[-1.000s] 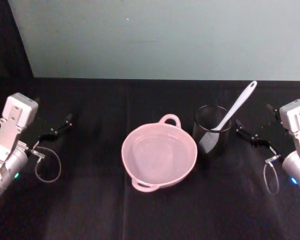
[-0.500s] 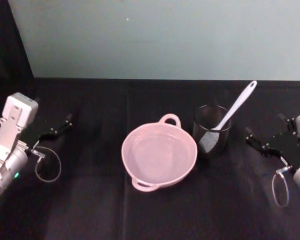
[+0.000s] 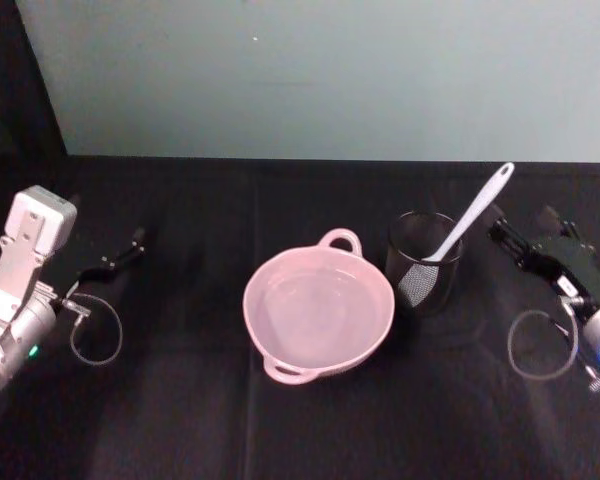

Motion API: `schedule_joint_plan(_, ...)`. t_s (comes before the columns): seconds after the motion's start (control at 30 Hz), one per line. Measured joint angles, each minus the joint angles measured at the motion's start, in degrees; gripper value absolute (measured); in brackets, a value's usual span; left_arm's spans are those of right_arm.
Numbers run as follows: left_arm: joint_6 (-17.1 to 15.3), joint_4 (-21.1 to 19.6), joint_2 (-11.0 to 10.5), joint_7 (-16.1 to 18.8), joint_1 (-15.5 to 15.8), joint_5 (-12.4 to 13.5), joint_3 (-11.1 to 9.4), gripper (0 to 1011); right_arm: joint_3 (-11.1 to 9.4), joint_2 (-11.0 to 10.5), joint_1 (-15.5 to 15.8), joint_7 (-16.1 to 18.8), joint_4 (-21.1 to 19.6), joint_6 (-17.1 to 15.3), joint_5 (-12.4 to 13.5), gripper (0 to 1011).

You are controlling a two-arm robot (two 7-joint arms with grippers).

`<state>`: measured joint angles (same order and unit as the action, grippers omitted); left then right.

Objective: Use the one hand to pick up the spoon and stir the clear water in the bowl.

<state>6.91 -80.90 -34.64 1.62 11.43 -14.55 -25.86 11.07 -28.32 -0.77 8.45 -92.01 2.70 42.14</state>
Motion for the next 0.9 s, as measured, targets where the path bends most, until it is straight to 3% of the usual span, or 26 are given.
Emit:
schedule_joint_plan(0.17,0.0,0.0,0.0,0.0,0.0,0.0,0.0,1011,-0.42,3.16,-5.04,6.0,5.86,-4.13,6.48,1002)
schedule_joint_plan(0.37,0.0,0.0,0.0,0.0,0.0,0.0,0.0,1011,0.17,5.15,-11.17,10.44,13.11,-7.51,11.61,1003)
schedule_joint_plan(0.67,0.0,0.0,0.0,0.0,0.0,0.0,0.0,1011,1.26,5.77,-15.03,11.76,17.53,-8.49,14.38,1000)
schedule_joint_plan(0.9,0.0,0.0,0.0,0.0,0.0,0.0,0.0,1011,1.97,5.08,-15.15,11.62,16.98,-7.81,15.17,862)
